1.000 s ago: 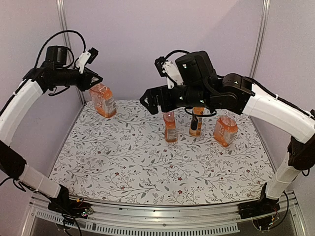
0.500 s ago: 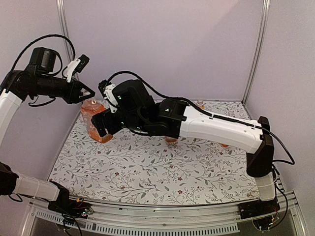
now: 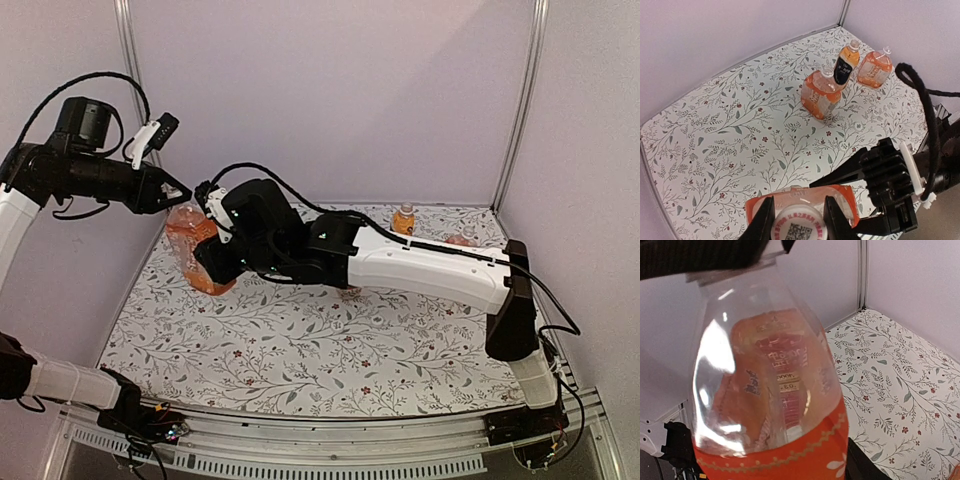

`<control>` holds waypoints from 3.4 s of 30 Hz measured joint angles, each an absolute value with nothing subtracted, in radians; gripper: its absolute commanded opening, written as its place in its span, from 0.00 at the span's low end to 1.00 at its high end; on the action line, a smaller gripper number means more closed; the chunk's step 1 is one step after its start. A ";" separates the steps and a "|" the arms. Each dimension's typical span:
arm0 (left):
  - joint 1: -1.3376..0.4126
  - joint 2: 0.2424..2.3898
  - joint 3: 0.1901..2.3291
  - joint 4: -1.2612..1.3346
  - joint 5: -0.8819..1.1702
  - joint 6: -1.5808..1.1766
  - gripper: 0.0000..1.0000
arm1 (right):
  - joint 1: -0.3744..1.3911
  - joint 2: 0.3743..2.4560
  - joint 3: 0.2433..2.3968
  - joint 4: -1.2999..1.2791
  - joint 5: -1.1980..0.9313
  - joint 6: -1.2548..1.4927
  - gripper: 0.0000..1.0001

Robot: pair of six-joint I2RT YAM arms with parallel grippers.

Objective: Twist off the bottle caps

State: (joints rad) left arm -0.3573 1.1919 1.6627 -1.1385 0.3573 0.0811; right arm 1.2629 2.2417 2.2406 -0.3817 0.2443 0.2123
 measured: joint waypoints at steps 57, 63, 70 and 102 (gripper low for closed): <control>-0.487 0.638 0.803 0.220 0.920 -0.524 0.95 | 1.329 1.725 1.794 0.211 -0.129 0.134 0.00; -0.513 0.675 0.846 0.242 0.898 -0.532 0.48 | 1.329 1.769 1.829 0.218 -0.148 0.142 0.00; -0.514 0.650 0.869 0.182 0.874 -0.501 0.26 | 1.336 1.777 1.821 0.248 -0.145 0.133 0.65; -0.533 0.722 1.069 -0.811 0.371 0.642 0.20 | 1.393 1.940 2.234 -0.604 0.220 -0.227 0.78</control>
